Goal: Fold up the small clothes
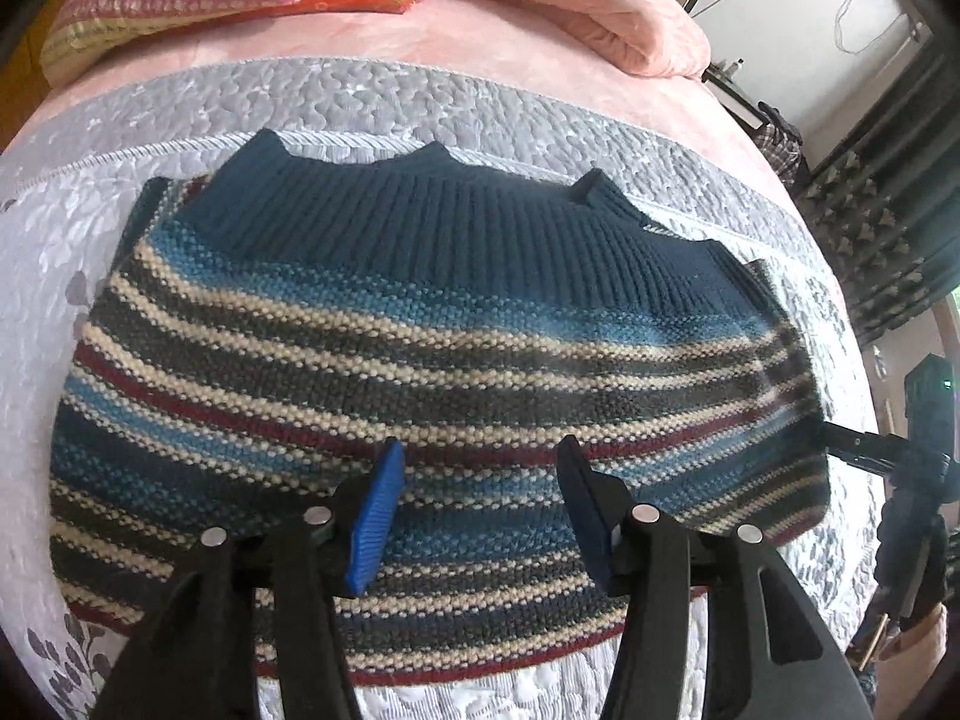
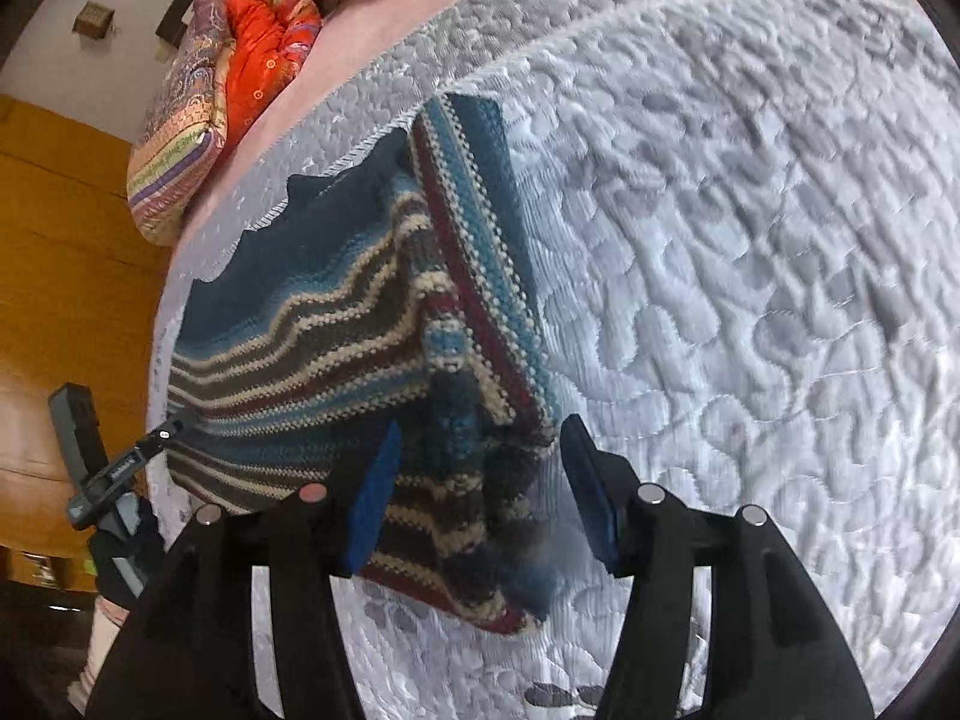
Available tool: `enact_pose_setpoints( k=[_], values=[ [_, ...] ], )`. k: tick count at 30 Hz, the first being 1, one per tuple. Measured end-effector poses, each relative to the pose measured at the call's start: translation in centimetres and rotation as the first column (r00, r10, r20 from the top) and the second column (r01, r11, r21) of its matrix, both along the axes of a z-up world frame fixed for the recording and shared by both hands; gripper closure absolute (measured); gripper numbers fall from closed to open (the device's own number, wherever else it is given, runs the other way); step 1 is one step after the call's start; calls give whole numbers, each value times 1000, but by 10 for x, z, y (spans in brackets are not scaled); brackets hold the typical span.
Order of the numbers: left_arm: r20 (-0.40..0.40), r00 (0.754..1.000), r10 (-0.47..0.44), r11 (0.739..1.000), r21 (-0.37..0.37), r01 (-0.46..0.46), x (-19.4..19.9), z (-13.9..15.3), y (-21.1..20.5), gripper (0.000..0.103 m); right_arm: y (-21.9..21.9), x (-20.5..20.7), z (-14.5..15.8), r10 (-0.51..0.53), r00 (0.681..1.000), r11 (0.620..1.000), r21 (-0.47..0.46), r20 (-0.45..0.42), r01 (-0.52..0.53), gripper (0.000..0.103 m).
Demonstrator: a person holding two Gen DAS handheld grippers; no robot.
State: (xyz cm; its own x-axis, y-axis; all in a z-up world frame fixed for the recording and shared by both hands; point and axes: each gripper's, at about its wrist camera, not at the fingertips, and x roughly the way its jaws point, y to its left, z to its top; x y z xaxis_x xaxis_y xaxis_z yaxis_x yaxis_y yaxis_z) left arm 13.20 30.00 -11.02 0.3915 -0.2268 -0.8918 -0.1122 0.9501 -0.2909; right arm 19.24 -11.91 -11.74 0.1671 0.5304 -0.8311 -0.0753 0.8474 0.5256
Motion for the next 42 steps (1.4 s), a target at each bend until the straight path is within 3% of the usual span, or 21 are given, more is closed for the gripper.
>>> enact_pose_setpoints(
  k=[7,12,18,29,34,42],
  values=[
    [-12,1000,2,1000,-1,-2,2,-12,2,50,1,11,-26,-32,998,996,82,-49,36,50],
    [-11,1000,2,1000,-17,-2,2,-14,5,50,7,16,-23,-16,999,996,92,-49,20,70],
    [-6,1000,-1,1000,-18,1,1,-15,5,49,12,16,-21,-11,999,999,50,-40,13,71],
    [0,1000,3,999,-34,-3,-1,-16,6,49,9,15,-25,-48,997,997,58,-53,51,72],
    [-15,1000,14,995,-96,-15,-3,-8,16,49,28,9,10,-16,1000,998,61,-3,16,75],
    [10,997,75,973,-219,-71,-17,15,44,49,115,4,84,158,979,986,24,130,-162,76]
  ],
)
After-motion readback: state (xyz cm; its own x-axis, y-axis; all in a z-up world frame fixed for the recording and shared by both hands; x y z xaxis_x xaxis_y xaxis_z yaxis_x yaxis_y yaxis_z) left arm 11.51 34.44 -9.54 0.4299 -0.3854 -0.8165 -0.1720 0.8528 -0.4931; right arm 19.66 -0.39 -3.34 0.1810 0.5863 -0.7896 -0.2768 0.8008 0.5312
